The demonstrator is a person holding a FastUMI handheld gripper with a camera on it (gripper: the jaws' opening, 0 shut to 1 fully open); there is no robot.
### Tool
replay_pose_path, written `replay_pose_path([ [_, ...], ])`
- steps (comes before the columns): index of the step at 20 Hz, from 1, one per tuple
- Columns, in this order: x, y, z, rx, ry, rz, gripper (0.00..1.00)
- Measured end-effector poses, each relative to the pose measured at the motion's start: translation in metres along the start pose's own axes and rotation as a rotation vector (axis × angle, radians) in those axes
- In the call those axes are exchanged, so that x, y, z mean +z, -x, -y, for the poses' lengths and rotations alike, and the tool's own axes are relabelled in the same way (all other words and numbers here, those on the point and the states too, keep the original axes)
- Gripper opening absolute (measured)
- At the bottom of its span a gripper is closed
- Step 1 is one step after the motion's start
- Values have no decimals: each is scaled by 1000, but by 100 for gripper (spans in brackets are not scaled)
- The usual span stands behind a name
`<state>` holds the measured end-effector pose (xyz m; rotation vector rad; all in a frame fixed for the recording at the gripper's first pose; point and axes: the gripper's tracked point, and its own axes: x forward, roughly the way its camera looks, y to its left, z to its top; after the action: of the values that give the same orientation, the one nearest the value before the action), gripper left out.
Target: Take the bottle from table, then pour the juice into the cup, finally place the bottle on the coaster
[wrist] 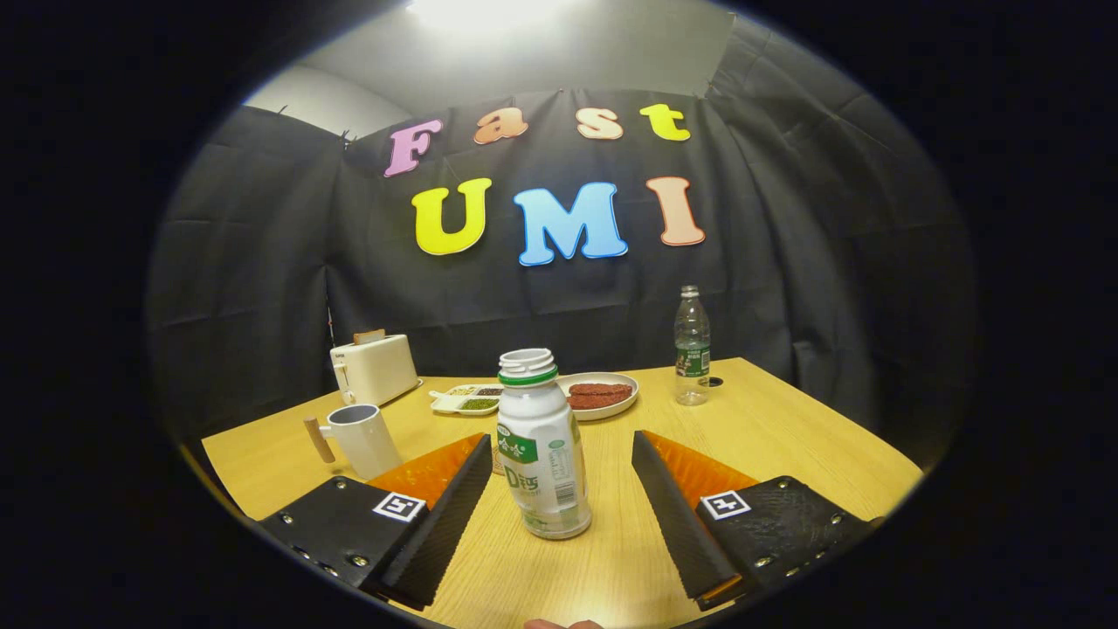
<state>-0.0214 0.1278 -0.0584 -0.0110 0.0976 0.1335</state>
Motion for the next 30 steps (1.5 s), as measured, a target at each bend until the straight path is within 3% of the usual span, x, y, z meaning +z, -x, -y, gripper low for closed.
replay_pose_path([
  [4,-8,-18,-14,7,12,-7,99],
  [15,-29,-68,-7,-98,2,-38,99],
  [16,-30,-71,-5,-109,18,-47,98],
  [18,-30,-75,-6,-109,67,-51,76],
  [24,-21,-77,-12,-78,139,-90,74],
  [30,-3,-93,-37,-13,351,-149,74],
])
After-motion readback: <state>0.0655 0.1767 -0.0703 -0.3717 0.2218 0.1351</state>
